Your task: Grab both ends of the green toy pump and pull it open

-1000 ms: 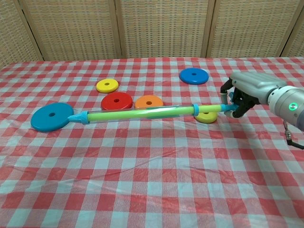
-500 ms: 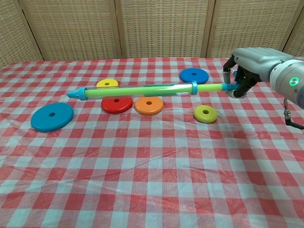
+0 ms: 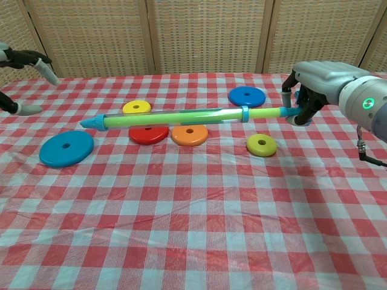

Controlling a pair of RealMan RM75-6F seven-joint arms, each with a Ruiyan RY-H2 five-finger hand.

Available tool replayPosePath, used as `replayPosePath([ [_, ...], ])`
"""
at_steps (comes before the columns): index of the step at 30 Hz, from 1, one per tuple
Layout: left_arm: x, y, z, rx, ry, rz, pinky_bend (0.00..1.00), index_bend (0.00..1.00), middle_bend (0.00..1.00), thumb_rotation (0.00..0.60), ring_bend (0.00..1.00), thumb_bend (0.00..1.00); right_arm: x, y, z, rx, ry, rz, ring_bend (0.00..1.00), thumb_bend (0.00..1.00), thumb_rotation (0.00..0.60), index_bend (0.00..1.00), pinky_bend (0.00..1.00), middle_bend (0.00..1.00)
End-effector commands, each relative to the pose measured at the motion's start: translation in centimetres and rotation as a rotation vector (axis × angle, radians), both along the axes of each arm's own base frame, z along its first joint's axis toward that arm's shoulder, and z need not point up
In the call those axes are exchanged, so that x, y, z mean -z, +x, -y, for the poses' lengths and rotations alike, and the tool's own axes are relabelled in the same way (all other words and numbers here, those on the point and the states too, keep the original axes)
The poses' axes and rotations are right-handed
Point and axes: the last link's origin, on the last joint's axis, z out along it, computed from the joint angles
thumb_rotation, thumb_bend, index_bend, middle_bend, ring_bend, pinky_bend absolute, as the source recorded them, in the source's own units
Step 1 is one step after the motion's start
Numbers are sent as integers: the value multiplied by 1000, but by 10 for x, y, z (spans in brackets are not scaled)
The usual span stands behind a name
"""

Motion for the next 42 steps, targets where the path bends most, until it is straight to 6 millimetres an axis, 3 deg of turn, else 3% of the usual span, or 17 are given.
replayPosePath([
  [1, 8, 11, -10, -9, -41, 26, 0, 318, 0, 600, 0, 300, 0, 0, 0, 3, -5, 2, 1000, 562, 600, 752, 919, 1000],
  [12, 25, 30, -16, -41, -124, 151, 0, 340, 0, 600, 0, 299, -5, 3, -3, 10, -28, 28, 1000, 573, 600, 754, 919, 1000],
  [42, 43, 58, -23, 0, -148, 100, 0, 351, 0, 600, 0, 299, -3, -4, -4, 34, -4, 44, 1000, 575, 600, 755, 919, 1000],
])
